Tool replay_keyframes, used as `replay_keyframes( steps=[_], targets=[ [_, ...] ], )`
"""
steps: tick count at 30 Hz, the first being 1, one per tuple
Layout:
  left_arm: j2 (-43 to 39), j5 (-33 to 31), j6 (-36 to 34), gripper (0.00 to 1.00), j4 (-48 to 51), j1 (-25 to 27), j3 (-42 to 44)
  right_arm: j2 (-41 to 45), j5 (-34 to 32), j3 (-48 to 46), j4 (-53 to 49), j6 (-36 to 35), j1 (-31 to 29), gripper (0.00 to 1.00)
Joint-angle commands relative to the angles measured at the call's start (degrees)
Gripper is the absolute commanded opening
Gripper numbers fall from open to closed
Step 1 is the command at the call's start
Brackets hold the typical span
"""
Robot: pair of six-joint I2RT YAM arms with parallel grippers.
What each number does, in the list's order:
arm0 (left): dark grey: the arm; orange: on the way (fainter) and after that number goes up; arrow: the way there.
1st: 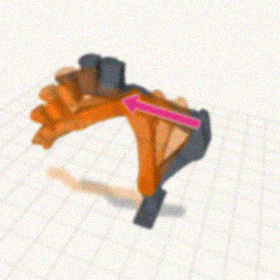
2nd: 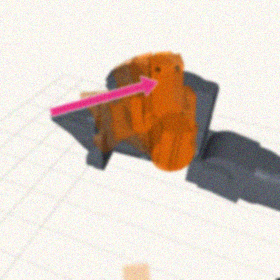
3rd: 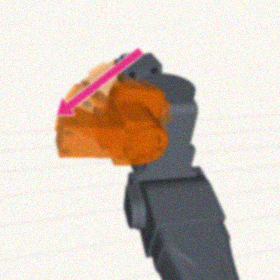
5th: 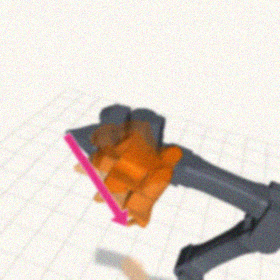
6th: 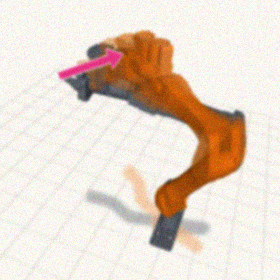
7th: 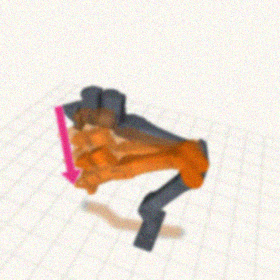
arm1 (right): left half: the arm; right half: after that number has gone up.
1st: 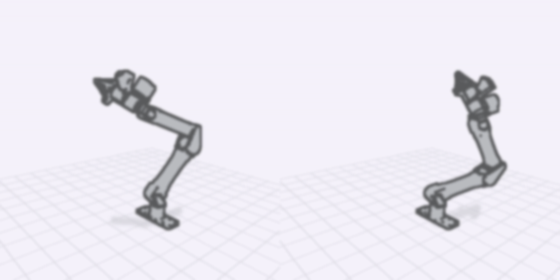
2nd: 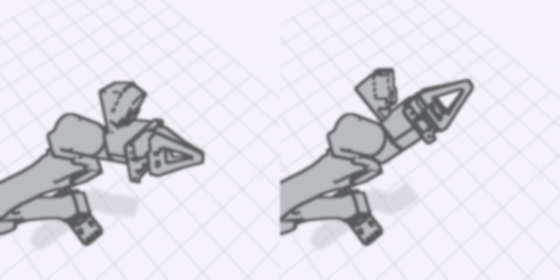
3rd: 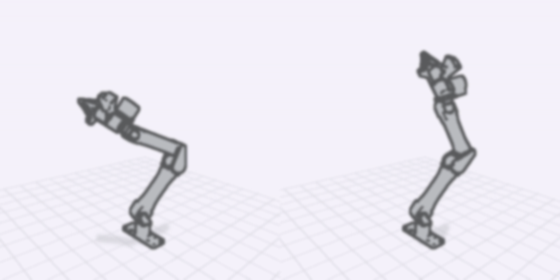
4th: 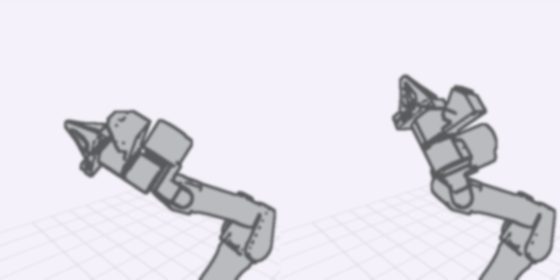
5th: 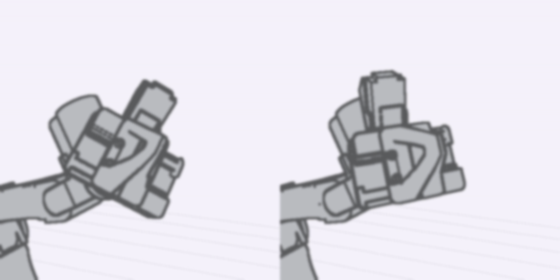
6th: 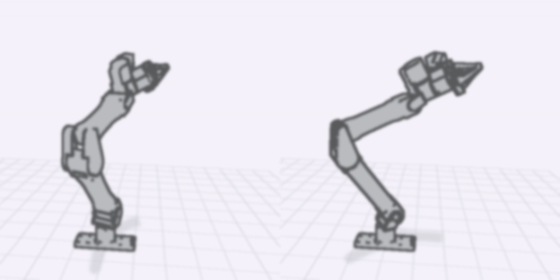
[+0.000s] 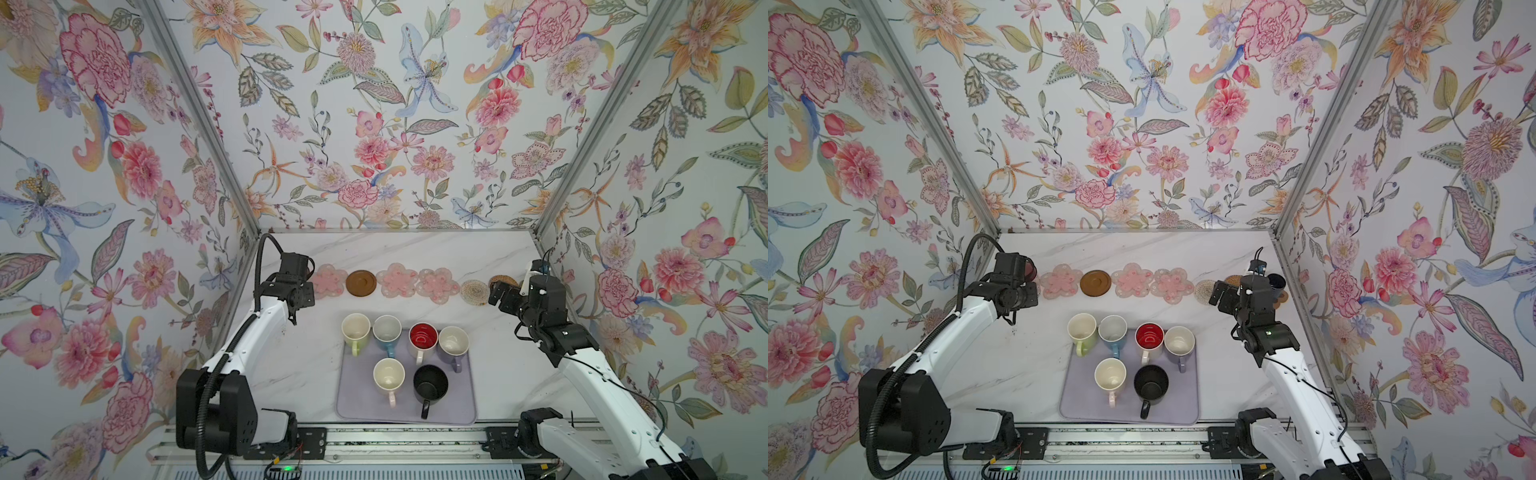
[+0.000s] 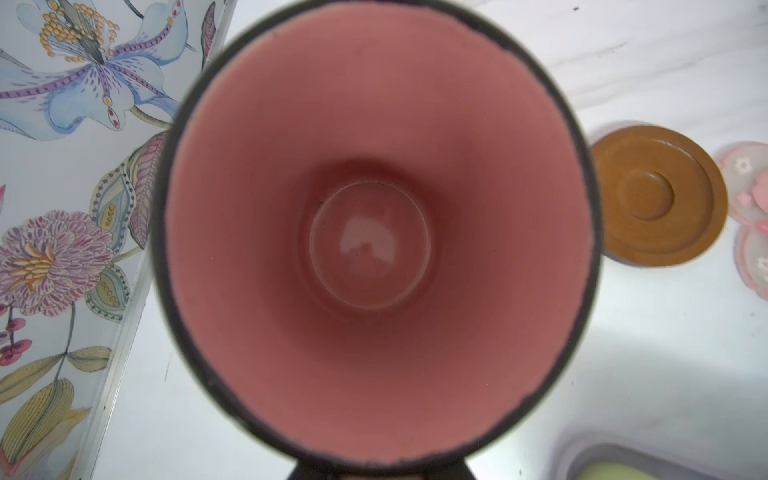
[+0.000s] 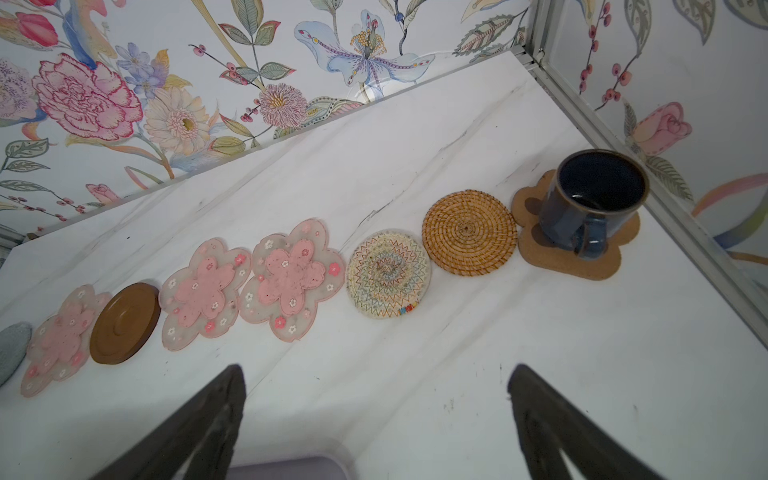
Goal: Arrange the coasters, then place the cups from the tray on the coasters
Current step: 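Carry the pink mug with the left gripper toward the blue knitted coaster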
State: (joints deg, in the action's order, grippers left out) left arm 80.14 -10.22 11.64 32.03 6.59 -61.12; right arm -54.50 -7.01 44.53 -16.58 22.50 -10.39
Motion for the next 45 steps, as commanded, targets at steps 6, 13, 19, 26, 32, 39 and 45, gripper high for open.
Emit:
replay_keyframes(
  steps=[6,13,19,26,32,39,45],
  targets=[
    [4.45,1.18,-3.82,0.0,-13.64,-5.13,-5.32,-1.09,1.77,0.89,-1.18,-1.85,0.68,0.99],
    [8.95,3.65,-4.93,0.0,-14.58,-8.86,-8.87,-0.96,1.91,0.77,-1.18,-2.86,1.25,0.99],
    [15.97,4.1,-6.76,0.0,-12.69,-9.22,-13.91,-0.98,2.37,0.77,-1.18,-3.08,1.72,0.99],
    [19.54,6.07,-6.63,0.0,-12.1,-10.19,-16.43,-0.93,2.52,0.46,-1.23,-3.18,2.26,0.99],
    [20.33,5.41,-6.7,0.0,-11.89,-10.62,-16.22,-1.21,2.7,0.52,-1.0,-3.19,2.32,0.99],
    [21.15,4.72,-5.95,0.0,-11.12,-11.31,-16.27,-1.32,2.94,0.52,-0.92,-3.17,2.41,0.99],
    [21.64,5.85,-5.53,0.0,-11.2,-11.6,-16.23,-1.26,2.96,0.46,-0.93,-3.23,2.51,0.99]
  ],
)
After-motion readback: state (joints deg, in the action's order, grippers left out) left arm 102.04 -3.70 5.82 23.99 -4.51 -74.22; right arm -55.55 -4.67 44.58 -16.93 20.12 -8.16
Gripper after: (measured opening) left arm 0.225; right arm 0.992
